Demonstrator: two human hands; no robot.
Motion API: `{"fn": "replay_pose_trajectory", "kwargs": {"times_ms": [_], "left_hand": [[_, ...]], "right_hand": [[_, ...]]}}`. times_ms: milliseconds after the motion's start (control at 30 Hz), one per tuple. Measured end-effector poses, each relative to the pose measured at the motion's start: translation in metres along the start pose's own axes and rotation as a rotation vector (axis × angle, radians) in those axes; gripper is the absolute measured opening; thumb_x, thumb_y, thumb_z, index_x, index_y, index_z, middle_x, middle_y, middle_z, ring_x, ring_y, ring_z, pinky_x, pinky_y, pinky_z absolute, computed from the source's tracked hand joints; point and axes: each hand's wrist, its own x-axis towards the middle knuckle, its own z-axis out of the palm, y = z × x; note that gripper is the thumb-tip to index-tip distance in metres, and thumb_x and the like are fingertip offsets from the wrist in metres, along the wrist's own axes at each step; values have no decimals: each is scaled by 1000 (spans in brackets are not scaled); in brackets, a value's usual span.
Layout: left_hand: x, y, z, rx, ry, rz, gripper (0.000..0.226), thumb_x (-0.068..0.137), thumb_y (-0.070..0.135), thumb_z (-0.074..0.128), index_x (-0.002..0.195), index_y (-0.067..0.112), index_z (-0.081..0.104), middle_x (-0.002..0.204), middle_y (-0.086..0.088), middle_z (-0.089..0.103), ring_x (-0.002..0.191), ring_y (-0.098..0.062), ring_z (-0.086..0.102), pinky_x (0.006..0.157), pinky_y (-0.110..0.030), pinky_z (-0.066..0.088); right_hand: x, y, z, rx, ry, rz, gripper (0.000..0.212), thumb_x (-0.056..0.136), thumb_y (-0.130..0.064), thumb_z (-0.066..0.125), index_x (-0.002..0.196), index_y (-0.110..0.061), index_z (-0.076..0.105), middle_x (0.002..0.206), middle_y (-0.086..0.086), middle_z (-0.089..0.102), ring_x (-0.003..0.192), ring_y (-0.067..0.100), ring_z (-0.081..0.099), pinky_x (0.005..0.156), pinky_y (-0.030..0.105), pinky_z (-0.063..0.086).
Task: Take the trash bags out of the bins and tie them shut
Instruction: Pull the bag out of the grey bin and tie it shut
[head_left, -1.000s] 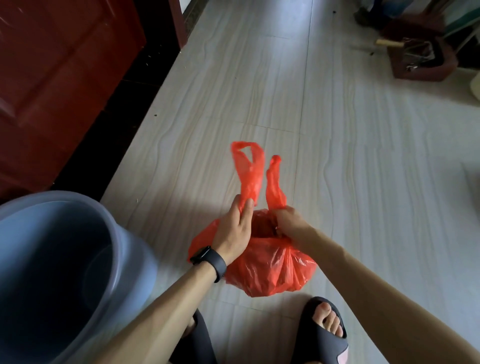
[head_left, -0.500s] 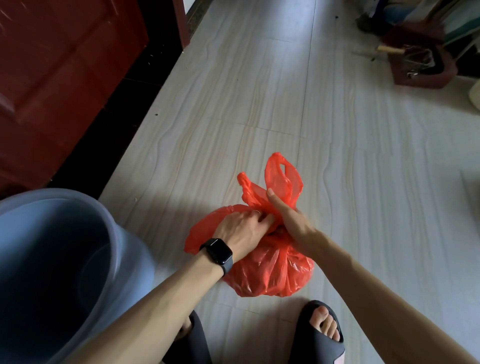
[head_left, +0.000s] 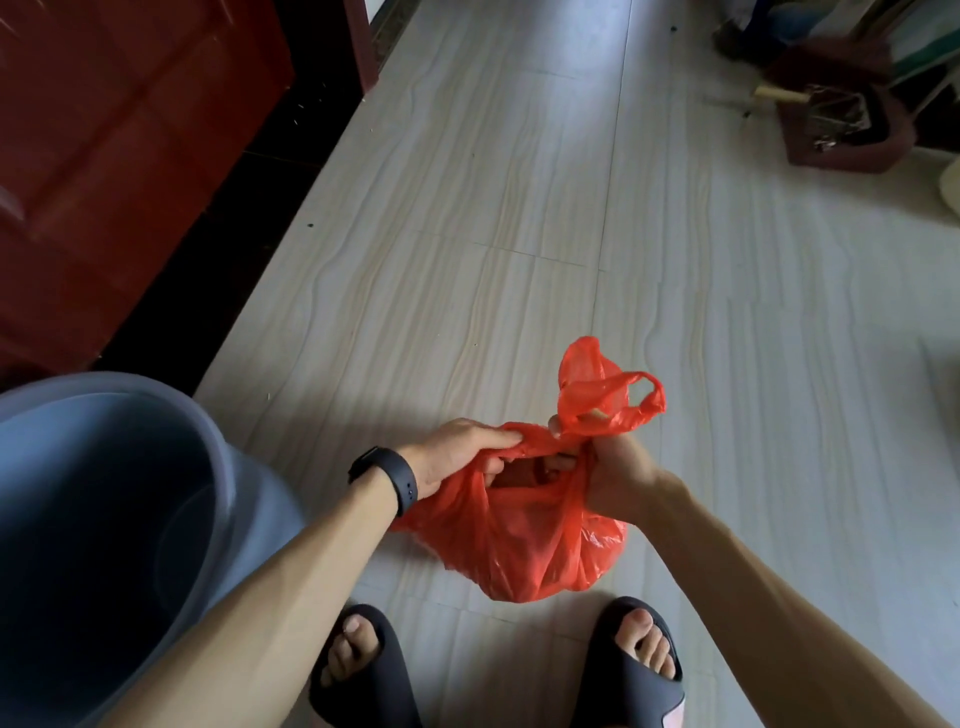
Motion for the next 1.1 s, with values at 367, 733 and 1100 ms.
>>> {"fn": "replay_pose_trajectory", "kwargs": {"times_ms": [367,733,1100], "left_hand": [[-2,13,-14,-240,-225,-162,38,80,45,63,61,18,45,40,1,31,49,-18,23,61,-33,14],[-5,18,-8,-166,-228,-136,79,89,65,50,129,-3,60,134,-27,56,117,-38,56,113,-50,37],[9,4,27,-281,64,150,47,95,53,53,126,19,63,112,-15,71,92,-31,71,72,-37,57]], "right_hand": [[-7,2,-14,-793,307,-434,14,81,-8,78,91,-18,81,91,-5,78,87,8,73,78,22,58],[2,10,-11,-350,346,-382,4,79,-8,78,77,-11,78,72,9,72,68,25,66,64,33,55],[11,14,10,-79,297,-200,39,94,-35,64,102,3,73,92,23,72,77,35,68,76,52,58]]}}
